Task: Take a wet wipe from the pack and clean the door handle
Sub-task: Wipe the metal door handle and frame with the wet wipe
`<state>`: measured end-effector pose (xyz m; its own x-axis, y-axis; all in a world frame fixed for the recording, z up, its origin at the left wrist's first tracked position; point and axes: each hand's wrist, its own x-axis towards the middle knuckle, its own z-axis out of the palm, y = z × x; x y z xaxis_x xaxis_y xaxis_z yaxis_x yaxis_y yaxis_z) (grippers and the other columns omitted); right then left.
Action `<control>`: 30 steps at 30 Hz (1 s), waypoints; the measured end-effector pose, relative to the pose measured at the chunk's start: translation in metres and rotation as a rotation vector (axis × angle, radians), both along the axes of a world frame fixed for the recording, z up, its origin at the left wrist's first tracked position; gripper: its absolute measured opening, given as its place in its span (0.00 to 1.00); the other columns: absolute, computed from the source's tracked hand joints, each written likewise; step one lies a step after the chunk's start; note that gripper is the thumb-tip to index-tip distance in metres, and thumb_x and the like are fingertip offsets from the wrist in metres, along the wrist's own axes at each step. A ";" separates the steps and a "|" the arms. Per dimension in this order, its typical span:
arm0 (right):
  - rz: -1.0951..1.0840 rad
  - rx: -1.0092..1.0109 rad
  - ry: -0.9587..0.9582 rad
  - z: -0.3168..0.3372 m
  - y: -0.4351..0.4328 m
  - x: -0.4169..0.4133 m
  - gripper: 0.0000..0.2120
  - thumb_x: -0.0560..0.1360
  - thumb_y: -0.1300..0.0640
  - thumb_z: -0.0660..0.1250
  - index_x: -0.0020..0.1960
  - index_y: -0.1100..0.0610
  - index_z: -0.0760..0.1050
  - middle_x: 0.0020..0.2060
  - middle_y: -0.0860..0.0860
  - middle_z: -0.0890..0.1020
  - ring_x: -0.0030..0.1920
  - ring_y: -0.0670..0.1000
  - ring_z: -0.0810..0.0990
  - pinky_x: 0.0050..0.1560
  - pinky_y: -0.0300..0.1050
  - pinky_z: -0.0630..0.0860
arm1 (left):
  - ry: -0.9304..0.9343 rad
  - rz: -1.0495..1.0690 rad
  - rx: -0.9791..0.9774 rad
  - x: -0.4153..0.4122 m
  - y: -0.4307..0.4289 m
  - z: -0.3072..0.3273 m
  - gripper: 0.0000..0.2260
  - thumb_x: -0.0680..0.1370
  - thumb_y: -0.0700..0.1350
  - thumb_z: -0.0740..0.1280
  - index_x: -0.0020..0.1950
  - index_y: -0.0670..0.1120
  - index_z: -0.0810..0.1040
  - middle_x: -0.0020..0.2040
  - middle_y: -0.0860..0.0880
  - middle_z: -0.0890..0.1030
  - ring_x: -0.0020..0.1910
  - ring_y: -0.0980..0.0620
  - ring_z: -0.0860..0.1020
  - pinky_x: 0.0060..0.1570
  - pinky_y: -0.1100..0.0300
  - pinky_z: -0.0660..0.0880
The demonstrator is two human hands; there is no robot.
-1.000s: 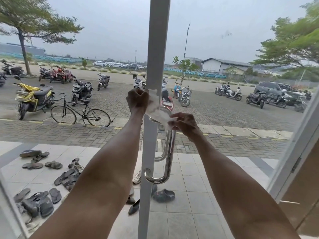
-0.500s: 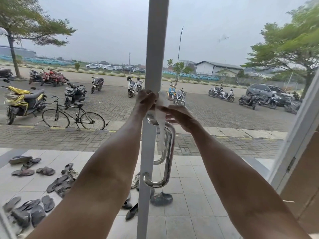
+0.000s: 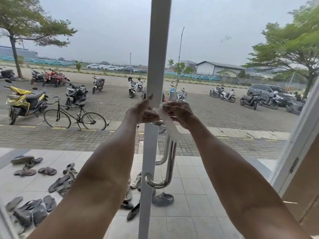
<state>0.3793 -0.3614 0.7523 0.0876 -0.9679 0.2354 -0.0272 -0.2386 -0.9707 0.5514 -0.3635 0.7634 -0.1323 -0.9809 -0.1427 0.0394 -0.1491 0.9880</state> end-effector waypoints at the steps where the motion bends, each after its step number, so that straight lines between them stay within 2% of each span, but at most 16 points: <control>1: -0.019 -0.009 0.012 0.000 0.000 0.001 0.15 0.71 0.63 0.73 0.57 0.63 0.79 0.50 0.60 0.84 0.46 0.56 0.84 0.45 0.48 0.81 | -0.020 -0.046 -0.019 0.000 0.002 0.000 0.29 0.74 0.63 0.67 0.60 0.39 0.71 0.44 0.38 0.84 0.39 0.46 0.84 0.35 0.58 0.82; 3: -0.045 -0.022 0.024 0.001 0.002 0.005 0.20 0.69 0.64 0.75 0.60 0.63 0.77 0.50 0.61 0.83 0.47 0.58 0.84 0.44 0.49 0.82 | -0.048 -0.097 -0.093 0.000 0.006 0.001 0.26 0.72 0.53 0.74 0.61 0.39 0.72 0.47 0.40 0.84 0.42 0.48 0.84 0.42 0.59 0.83; 6: -0.099 -0.073 0.059 0.001 0.004 0.007 0.27 0.66 0.64 0.78 0.63 0.59 0.75 0.50 0.61 0.82 0.47 0.58 0.84 0.45 0.52 0.82 | 0.020 -0.077 -0.152 0.002 0.009 -0.001 0.27 0.71 0.36 0.74 0.68 0.41 0.69 0.52 0.39 0.82 0.45 0.47 0.82 0.42 0.60 0.82; 9: -0.114 -0.129 0.077 0.000 0.004 0.005 0.23 0.67 0.66 0.76 0.60 0.58 0.77 0.50 0.61 0.82 0.45 0.58 0.85 0.43 0.52 0.83 | 0.060 -0.042 -0.160 0.005 0.010 -0.003 0.27 0.71 0.29 0.71 0.69 0.38 0.70 0.48 0.39 0.82 0.41 0.49 0.82 0.39 0.62 0.82; 12: -0.122 -0.155 0.077 -0.002 0.003 0.003 0.14 0.70 0.68 0.73 0.55 0.63 0.79 0.50 0.63 0.82 0.44 0.57 0.85 0.42 0.51 0.83 | 0.099 -0.010 -0.175 0.008 0.011 -0.002 0.23 0.73 0.28 0.69 0.67 0.37 0.71 0.48 0.38 0.82 0.36 0.50 0.83 0.38 0.61 0.82; 14: -0.164 -0.170 0.074 -0.002 0.002 0.003 0.10 0.71 0.69 0.71 0.52 0.66 0.80 0.49 0.64 0.83 0.43 0.57 0.85 0.43 0.50 0.83 | 0.112 0.005 -0.180 0.010 0.012 -0.001 0.20 0.74 0.27 0.67 0.65 0.36 0.72 0.51 0.34 0.81 0.32 0.49 0.84 0.35 0.61 0.82; 17: -0.186 -0.172 0.089 -0.002 0.002 0.005 0.09 0.71 0.70 0.71 0.52 0.69 0.80 0.48 0.65 0.83 0.42 0.59 0.85 0.45 0.53 0.82 | 0.062 0.078 -0.180 0.011 0.012 0.000 0.18 0.75 0.26 0.64 0.63 0.35 0.74 0.55 0.31 0.79 0.30 0.47 0.84 0.32 0.60 0.82; 20: -0.188 -0.183 0.107 -0.001 0.005 0.010 0.11 0.71 0.71 0.71 0.52 0.71 0.79 0.47 0.65 0.83 0.41 0.59 0.85 0.45 0.51 0.83 | 0.020 0.139 -0.189 0.008 0.009 0.000 0.15 0.78 0.30 0.62 0.64 0.37 0.73 0.52 0.34 0.80 0.40 0.42 0.83 0.39 0.54 0.83; 22: -0.183 -0.200 0.097 0.001 0.007 0.013 0.13 0.69 0.70 0.72 0.53 0.72 0.78 0.47 0.65 0.83 0.41 0.59 0.85 0.44 0.50 0.83 | 0.015 0.055 -0.181 0.005 0.012 0.002 0.15 0.79 0.39 0.66 0.65 0.38 0.73 0.53 0.37 0.82 0.48 0.41 0.83 0.49 0.50 0.82; 23: -0.173 -0.201 0.095 0.002 0.008 0.014 0.14 0.68 0.70 0.74 0.53 0.72 0.78 0.47 0.65 0.83 0.42 0.60 0.85 0.45 0.51 0.83 | 0.000 0.005 -0.174 0.004 0.015 0.003 0.18 0.77 0.43 0.70 0.64 0.39 0.72 0.53 0.37 0.82 0.50 0.41 0.83 0.51 0.50 0.81; 25: -0.160 -0.197 0.118 0.003 0.009 0.013 0.17 0.67 0.70 0.75 0.54 0.72 0.78 0.47 0.64 0.83 0.44 0.59 0.85 0.46 0.51 0.82 | -0.010 -0.027 -0.181 0.004 0.019 0.003 0.24 0.71 0.38 0.75 0.64 0.40 0.71 0.53 0.37 0.83 0.50 0.42 0.83 0.49 0.52 0.82; 27: -0.165 -0.192 0.115 0.003 0.008 0.011 0.18 0.66 0.70 0.76 0.55 0.72 0.78 0.48 0.64 0.83 0.44 0.59 0.85 0.46 0.51 0.83 | 0.016 0.007 -0.198 0.007 0.016 0.002 0.30 0.68 0.29 0.74 0.68 0.40 0.69 0.55 0.36 0.82 0.50 0.42 0.83 0.48 0.54 0.82; 30: -0.193 -0.204 0.082 0.002 0.007 0.007 0.16 0.67 0.70 0.75 0.54 0.72 0.78 0.48 0.64 0.83 0.42 0.57 0.84 0.42 0.45 0.83 | 0.020 0.035 -0.211 0.014 0.013 -0.001 0.31 0.68 0.26 0.72 0.69 0.40 0.70 0.59 0.35 0.79 0.52 0.41 0.82 0.49 0.54 0.82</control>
